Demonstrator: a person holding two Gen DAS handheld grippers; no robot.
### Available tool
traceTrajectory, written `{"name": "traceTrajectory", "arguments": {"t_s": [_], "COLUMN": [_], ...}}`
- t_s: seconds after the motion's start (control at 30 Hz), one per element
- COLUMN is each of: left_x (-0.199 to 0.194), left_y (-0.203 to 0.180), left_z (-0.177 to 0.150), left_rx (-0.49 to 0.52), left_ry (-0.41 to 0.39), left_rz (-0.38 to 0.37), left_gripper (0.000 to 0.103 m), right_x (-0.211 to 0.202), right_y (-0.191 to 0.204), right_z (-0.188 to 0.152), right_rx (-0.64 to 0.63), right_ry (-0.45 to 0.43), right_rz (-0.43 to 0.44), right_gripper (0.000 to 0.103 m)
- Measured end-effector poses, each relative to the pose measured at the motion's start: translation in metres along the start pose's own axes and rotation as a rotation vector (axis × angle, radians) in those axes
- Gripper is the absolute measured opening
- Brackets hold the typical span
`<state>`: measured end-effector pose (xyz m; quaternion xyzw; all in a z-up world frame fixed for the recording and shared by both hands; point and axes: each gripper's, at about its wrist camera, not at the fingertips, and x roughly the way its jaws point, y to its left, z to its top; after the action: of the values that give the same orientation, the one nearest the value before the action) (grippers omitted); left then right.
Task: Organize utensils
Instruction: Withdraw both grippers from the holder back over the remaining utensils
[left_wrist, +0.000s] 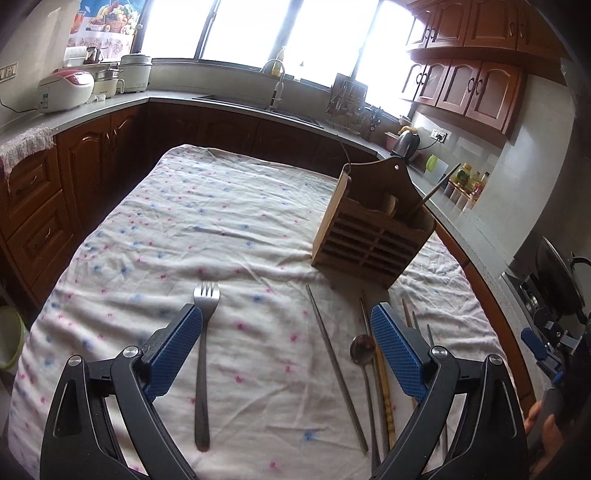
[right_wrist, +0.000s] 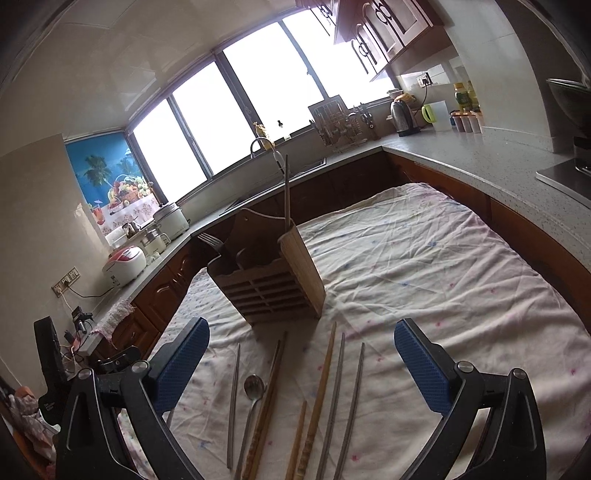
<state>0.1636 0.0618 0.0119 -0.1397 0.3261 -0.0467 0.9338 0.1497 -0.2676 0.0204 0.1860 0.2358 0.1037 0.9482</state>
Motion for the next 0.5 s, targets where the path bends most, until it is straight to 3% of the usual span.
{"name": "traceTrajectory", "arguments": {"t_s": [0.5], "left_x": [0.01], "left_y": [-0.01], "left_z": [-0.036], "left_rx": [0.026], "left_ry": [0.09], "left_rz": [0.014], "left_gripper": [0.095], "right_x": [-0.005], "right_y": [-0.01], "right_z": [-0.044], "right_rx": [-0.069], "right_ry": [0.078], "right_rz": [-0.084], "right_gripper": [0.101]}}
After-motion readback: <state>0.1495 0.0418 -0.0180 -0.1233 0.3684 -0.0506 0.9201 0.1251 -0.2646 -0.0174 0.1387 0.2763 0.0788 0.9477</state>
